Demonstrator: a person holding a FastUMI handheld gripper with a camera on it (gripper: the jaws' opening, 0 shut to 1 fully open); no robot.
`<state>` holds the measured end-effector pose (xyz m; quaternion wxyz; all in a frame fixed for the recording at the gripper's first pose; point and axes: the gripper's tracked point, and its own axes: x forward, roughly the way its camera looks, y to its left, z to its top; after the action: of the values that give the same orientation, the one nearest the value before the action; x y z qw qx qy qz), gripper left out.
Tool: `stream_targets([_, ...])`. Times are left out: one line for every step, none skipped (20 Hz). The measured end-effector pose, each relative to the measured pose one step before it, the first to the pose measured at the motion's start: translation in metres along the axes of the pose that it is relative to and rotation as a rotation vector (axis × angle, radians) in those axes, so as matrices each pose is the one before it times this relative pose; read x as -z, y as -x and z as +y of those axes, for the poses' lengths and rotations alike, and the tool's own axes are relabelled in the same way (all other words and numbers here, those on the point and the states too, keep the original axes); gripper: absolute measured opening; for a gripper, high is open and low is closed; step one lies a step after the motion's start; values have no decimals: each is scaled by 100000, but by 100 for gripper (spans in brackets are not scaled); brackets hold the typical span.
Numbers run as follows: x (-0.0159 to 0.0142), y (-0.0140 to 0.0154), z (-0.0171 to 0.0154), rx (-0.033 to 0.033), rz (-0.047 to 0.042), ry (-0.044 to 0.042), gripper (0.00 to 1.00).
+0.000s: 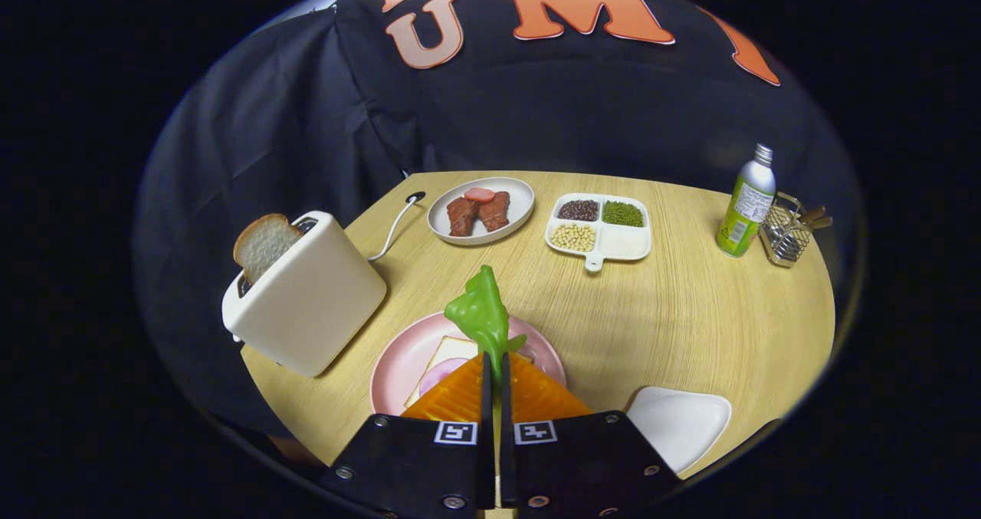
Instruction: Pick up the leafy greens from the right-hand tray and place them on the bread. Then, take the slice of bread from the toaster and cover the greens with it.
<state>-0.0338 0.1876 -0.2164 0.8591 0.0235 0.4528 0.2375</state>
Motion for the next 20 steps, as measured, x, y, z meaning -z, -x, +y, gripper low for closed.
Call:
stream_targets([384, -563, 612, -574, 1453, 1038, 3])
stream_targets([469, -454, 589, -1047, 1773, 353, 3])
stream_targets([464, -301, 458, -1086, 2126, -585, 3])
stream_targets([356, -356, 373, -1165, 1807, -958, 3])
stream_targets([234, -397, 313, -576, 1127, -599, 3])
stream_targets([-53, -329, 249, -607, 369, -308, 4])
stream_targets([9, -345, 410, -730, -236, 106, 4])
stream_targets([-54, -335, 310, -655, -301, 393, 5])
stream_targets([157, -360, 331, -72, 34, 530, 6])
stream_targets([262, -368, 119, 743, 936, 1213, 8])
stream_targets([620, -310, 269, -75, 1726, 1396, 10])
stream_targets([497, -284, 468, -918, 1827, 741, 11])
stream_targets([515, -371, 535, -979, 1699, 509, 11])
stream_targets([418, -370, 291, -259, 1813, 787, 13])
stream_targets([303, -54, 134, 323, 1091, 1260, 14])
stream_targets([-126, -86, 116, 407, 35, 638, 17])
stream_targets([46, -20, 113, 196, 104, 208, 19])
stream_targets([-151, 121, -144, 1262, 49, 185, 25])
stream_targets([-133, 238, -308, 1498, 305, -288, 26])
stream_targets([-504, 344, -225, 1295, -885, -490, 31])
